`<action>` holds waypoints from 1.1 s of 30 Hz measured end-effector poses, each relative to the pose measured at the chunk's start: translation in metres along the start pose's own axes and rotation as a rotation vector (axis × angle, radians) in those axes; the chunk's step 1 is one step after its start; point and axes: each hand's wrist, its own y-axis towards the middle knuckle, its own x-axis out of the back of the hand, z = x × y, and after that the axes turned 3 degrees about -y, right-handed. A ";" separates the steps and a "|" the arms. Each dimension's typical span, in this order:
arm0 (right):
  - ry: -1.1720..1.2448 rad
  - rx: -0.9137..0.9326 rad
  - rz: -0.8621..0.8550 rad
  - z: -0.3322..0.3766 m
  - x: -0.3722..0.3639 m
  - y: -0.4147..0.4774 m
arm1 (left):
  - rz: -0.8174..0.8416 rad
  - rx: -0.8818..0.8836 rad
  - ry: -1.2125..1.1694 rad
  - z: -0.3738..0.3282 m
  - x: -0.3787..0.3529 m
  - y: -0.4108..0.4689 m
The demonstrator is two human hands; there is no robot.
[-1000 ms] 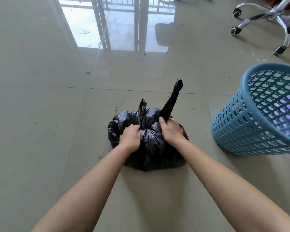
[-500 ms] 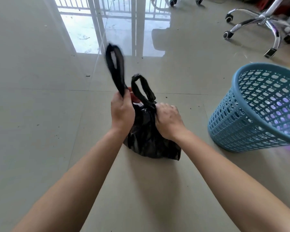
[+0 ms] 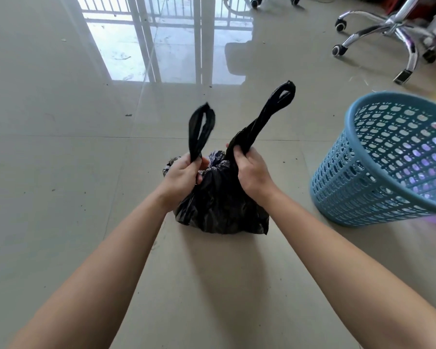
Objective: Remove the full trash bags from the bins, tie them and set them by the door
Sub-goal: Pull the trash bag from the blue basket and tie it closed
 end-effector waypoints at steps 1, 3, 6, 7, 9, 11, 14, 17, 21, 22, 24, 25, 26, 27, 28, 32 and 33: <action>-0.010 -0.007 -0.009 -0.003 -0.004 -0.003 | 0.022 -0.005 0.052 0.000 0.000 0.000; -0.166 0.011 -0.042 -0.011 -0.006 -0.009 | 0.075 -0.011 0.183 -0.003 0.000 0.002; -0.540 0.071 -0.047 -0.022 -0.001 -0.013 | 0.033 0.018 0.176 -0.008 0.000 0.005; -0.657 0.112 -0.036 -0.025 0.001 -0.012 | -0.024 0.027 0.107 -0.009 -0.001 0.006; -0.806 0.198 0.016 -0.028 0.005 -0.008 | -0.134 0.044 -0.080 -0.013 -0.004 0.004; -0.890 0.246 0.135 -0.026 0.009 -0.005 | -0.161 0.057 -0.241 -0.017 -0.004 0.002; -0.894 0.231 0.266 -0.018 0.018 0.000 | -0.061 0.076 -0.294 -0.022 0.003 0.000; -0.844 0.255 0.325 -0.006 0.022 0.005 | 0.130 0.034 -0.145 -0.025 0.013 -0.003; -0.839 0.256 0.480 0.013 0.028 0.011 | 0.455 -0.044 0.117 -0.038 0.023 -0.006; -0.863 0.235 0.522 0.017 0.028 0.012 | 0.485 -0.056 0.147 -0.039 0.025 -0.005; -0.897 0.242 0.559 0.021 0.026 0.012 | 0.422 -0.059 0.148 -0.039 0.025 -0.005; -0.879 0.254 0.557 0.021 0.025 0.013 | 0.345 -0.043 0.109 -0.037 0.024 -0.004; -0.786 0.226 0.542 0.020 0.024 0.011 | 0.276 -0.021 0.037 -0.034 0.024 -0.003; -0.626 0.157 0.529 0.018 0.025 0.010 | 0.231 0.001 -0.057 -0.031 0.024 -0.002; -0.433 0.065 0.518 0.018 0.027 0.008 | 0.211 0.025 -0.155 -0.028 0.025 -0.001; 0.038 -0.108 0.528 0.008 0.035 -0.005 | 0.291 0.076 -0.309 -0.027 0.031 -0.007; 0.085 -0.115 0.527 0.008 0.035 -0.008 | 0.333 0.065 -0.242 -0.029 0.032 -0.009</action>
